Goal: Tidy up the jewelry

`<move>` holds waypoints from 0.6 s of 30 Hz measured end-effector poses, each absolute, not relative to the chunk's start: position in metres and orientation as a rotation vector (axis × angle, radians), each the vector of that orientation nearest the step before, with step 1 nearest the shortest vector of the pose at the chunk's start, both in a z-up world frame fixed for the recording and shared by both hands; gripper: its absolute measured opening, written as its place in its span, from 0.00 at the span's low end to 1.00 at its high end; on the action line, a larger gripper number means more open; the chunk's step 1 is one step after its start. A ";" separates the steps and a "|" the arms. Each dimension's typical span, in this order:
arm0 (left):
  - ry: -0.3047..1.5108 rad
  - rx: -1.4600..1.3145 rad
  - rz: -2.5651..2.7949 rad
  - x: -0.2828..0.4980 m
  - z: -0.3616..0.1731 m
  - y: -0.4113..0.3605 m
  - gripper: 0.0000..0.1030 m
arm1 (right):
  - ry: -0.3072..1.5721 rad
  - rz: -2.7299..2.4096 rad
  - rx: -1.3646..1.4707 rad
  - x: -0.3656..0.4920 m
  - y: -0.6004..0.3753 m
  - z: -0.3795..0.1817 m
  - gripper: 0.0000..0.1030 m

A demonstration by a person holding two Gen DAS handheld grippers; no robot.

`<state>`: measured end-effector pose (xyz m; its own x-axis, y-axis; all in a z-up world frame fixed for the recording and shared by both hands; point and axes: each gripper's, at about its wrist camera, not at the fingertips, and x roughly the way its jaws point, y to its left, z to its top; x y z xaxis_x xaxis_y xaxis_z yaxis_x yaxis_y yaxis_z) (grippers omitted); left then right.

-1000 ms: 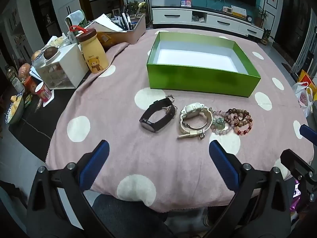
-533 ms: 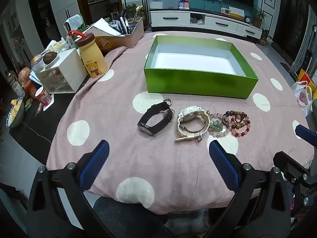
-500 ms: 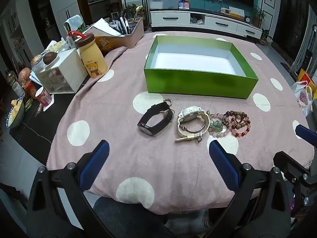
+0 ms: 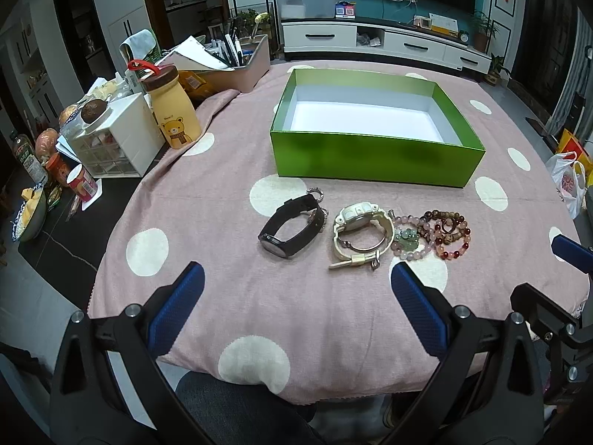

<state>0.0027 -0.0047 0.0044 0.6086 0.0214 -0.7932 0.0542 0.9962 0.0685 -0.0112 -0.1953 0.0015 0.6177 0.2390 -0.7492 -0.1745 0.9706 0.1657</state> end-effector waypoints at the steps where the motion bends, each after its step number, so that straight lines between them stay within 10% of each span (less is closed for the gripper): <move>1: 0.918 0.088 -0.019 0.002 0.004 -0.005 0.98 | 0.873 0.239 0.079 -0.011 -0.195 0.001 0.99; 18: 0.912 0.091 -0.025 0.002 0.006 -0.005 0.98 | 0.870 0.248 0.085 -0.013 -0.194 0.002 0.99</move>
